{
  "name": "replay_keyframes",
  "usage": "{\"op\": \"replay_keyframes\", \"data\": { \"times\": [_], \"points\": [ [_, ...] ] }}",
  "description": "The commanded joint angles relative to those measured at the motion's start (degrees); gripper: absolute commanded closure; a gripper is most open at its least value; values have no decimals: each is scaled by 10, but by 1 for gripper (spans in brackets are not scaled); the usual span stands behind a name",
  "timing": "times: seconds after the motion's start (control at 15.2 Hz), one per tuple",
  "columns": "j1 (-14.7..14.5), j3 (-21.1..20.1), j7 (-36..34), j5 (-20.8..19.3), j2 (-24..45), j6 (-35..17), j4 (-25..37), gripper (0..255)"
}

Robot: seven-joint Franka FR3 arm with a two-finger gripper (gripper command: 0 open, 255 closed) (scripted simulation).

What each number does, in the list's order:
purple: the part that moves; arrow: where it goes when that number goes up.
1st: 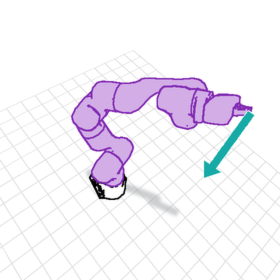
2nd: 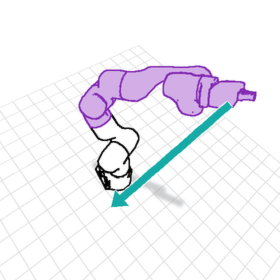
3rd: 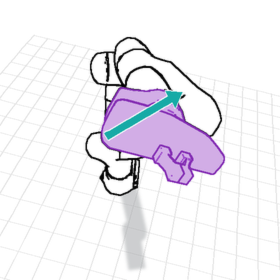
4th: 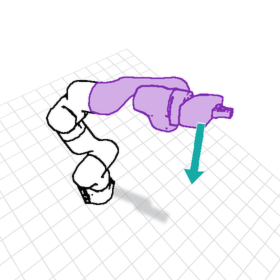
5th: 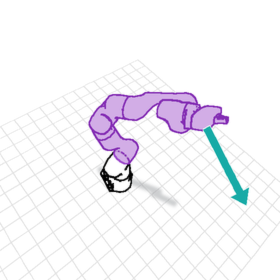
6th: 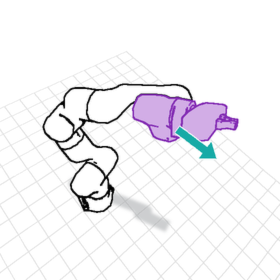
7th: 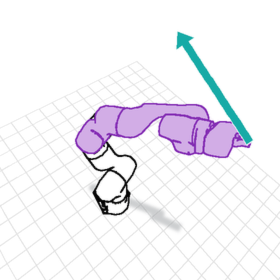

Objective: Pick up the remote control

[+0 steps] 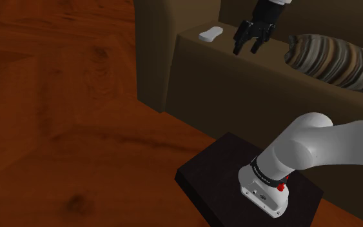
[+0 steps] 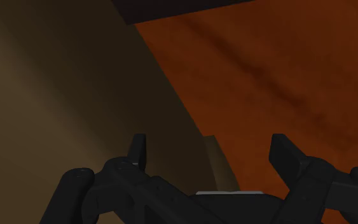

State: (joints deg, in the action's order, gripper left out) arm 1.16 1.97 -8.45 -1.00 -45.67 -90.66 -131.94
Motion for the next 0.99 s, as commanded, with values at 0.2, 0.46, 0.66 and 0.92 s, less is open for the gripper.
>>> {"op": "replay_keyframes", "data": {
  "times": [0.2,0.46,0.66,0.92],
  "points": [
    [18,-12,-56,6,74,-21,48,0],
    [43,-22,-129,9,170,-37,121,0],
    [59,-25,-183,8,241,-40,183,0],
    [78,-22,-251,5,333,-34,274,0]
  ]
}}
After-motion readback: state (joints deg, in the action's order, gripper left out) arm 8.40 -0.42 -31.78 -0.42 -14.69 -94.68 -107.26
